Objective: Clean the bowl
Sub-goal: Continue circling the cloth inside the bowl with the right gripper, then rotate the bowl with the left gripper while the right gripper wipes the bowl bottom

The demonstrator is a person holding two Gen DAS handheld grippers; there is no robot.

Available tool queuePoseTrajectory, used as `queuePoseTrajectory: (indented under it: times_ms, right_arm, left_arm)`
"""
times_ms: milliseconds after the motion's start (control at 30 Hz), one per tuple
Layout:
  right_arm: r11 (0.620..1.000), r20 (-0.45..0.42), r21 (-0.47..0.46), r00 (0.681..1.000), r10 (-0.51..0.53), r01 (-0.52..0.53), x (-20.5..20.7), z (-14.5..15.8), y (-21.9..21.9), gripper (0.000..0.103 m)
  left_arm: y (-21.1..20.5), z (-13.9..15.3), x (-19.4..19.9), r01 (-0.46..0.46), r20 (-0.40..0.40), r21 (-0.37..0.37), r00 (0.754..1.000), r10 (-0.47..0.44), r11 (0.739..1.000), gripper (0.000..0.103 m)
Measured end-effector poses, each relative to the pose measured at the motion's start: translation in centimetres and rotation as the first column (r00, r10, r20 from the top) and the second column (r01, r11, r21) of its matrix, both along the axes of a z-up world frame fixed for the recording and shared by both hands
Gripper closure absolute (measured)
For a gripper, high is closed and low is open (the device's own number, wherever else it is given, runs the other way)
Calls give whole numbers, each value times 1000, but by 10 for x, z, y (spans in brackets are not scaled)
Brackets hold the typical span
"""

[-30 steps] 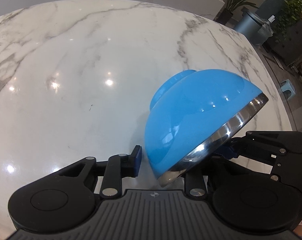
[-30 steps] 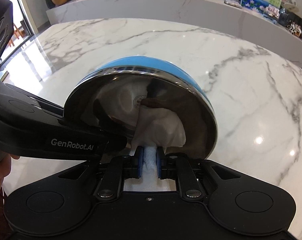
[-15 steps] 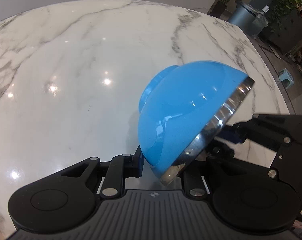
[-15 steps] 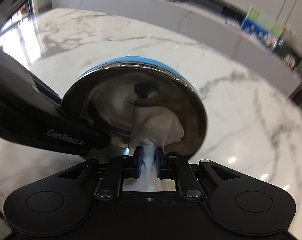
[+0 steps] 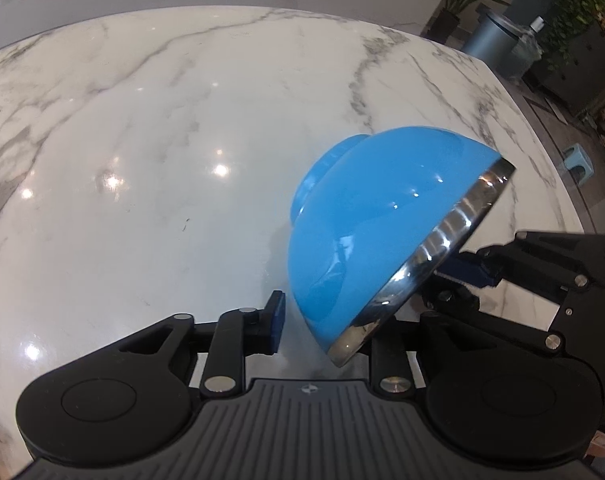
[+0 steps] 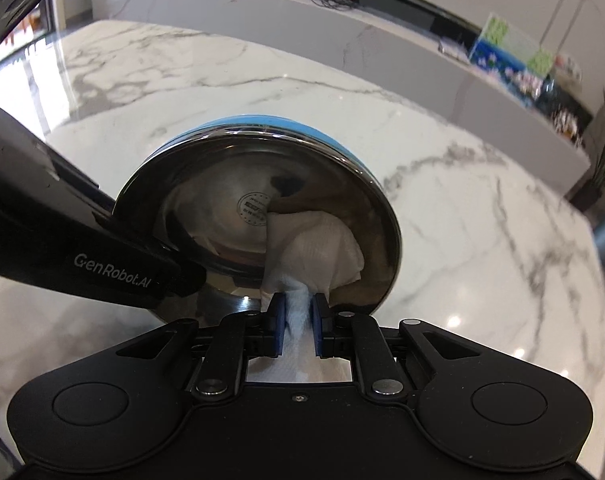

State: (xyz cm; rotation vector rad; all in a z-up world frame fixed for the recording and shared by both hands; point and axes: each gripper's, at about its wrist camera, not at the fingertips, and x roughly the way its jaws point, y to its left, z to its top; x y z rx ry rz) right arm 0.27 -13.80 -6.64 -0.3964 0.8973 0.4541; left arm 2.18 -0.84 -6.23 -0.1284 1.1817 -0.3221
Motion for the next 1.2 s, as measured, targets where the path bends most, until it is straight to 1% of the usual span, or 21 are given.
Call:
queuePoseTrajectory:
  times_ms: [67, 167, 233, 300, 400, 467, 633, 733, 867, 933, 967, 1033, 1100, 1133, 1167, 1200]
  right_arm:
    - [1000, -23, 22, 1000, -9, 9, 2, -1, 0, 91]
    - [998, -65, 61, 998, -9, 13, 5, -3, -1, 91]
    - [994, -113, 112, 994, -3, 16, 8, -4, -3, 91]
    - [991, -131, 133, 991, -4, 21, 6, -2, -5, 91]
    - [993, -118, 121, 993, 5, 9, 1, -2, -4, 91]
    - [994, -108, 110, 994, 12, 0, -1, -2, -3, 92]
    - [998, -67, 68, 998, 20, -16, -6, -1, 0, 93]
    - [1000, 13, -14, 1000, 25, -25, -11, -1, 7, 93]
    - [993, 119, -112, 992, 47, -34, -17, 0, 12, 93]
    - [989, 147, -141, 987, 62, -41, -19, 0, 13, 93]
    - [990, 149, -138, 987, 61, -40, -20, 0, 13, 93]
    - [995, 133, -93, 990, 43, -30, -16, 3, 8, 93]
    - [999, 110, -36, 994, 22, -18, -12, 7, 0, 93]
    - [1000, 101, -20, 995, 13, -11, -11, 8, -1, 93]
    - [1000, 89, 2, 996, -1, 1, -8, 9, -5, 93]
    - [1000, 81, 13, 997, -10, 9, -7, 10, -6, 93]
  left_arm:
    - [-1, -1, 0, -2, -6, -2, 1000, 2, 1000, 75]
    - [0, -4, 2, -15, -21, -16, 1000, 15, 1000, 75]
    - [1, -4, 2, -17, -21, -16, 1000, 16, 1000, 75]
    - [1, -4, 1, -15, -19, -14, 1000, 15, 1000, 75]
    - [1, -4, 1, -7, -17, -8, 1000, 7, 1000, 78]
    - [0, -4, 0, 4, -22, -10, 1000, -4, 1000, 83]
    - [0, -3, 1, 20, -23, -2, 1000, -20, 1000, 84]
    - [0, -3, 1, 25, -23, -4, 999, -25, 1000, 84]
    - [0, -2, 1, 23, -22, -5, 999, -23, 1000, 84]
    - [1, -2, 1, 21, -23, -9, 1000, -21, 1000, 84]
    - [2, -3, 2, 12, -24, -19, 1000, -13, 1000, 84]
    - [4, -3, 2, 0, -23, -25, 1000, -1, 1000, 83]
    - [8, 0, 2, -29, -2, -24, 1000, 29, 999, 82]
    - [9, 3, 2, -37, 14, -22, 999, 37, 999, 79]
    - [10, 5, 2, -44, 31, -20, 999, 45, 999, 74]
    - [12, 9, 1, -53, 63, -15, 997, 54, 998, 73]
